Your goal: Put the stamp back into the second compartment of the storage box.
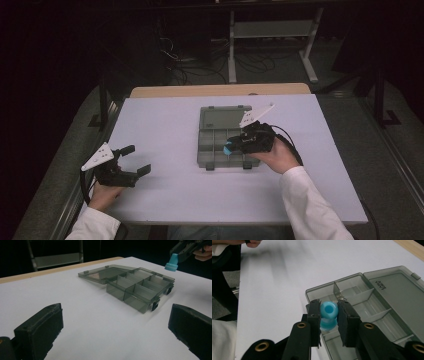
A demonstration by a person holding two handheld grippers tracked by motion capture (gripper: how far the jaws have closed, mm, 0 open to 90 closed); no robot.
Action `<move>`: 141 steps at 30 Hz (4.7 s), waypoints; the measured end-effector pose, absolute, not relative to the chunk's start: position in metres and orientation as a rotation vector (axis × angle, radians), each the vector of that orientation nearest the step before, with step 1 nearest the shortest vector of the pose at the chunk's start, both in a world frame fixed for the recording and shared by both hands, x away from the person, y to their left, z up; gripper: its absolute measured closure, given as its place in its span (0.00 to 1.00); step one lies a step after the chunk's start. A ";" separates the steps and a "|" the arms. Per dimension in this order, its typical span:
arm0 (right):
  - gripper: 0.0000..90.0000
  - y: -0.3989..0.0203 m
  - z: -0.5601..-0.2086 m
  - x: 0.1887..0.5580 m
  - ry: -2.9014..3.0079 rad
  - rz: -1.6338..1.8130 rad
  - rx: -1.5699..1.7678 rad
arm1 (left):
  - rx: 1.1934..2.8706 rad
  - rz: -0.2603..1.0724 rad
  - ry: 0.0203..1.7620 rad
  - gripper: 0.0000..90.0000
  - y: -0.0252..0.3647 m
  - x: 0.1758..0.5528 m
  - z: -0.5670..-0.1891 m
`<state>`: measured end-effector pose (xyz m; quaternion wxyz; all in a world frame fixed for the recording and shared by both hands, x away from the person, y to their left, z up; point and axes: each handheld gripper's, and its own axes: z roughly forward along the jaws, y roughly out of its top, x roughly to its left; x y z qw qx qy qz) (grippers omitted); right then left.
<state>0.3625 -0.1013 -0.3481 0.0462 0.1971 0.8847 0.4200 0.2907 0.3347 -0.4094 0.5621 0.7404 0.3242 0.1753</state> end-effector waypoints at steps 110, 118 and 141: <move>0.25 -0.071 -0.365 0.443 2.690 1.210 0.857 | 1.740 0.412 0.750 0.00 0.332 0.290 -0.410; 0.13 -0.079 -0.364 0.436 2.638 1.248 0.871 | 1.747 0.410 0.754 0.00 0.332 0.290 -0.410; 0.00 -0.115 -0.359 0.412 2.512 1.360 0.906 | 1.744 0.408 0.753 0.00 0.331 0.292 -0.410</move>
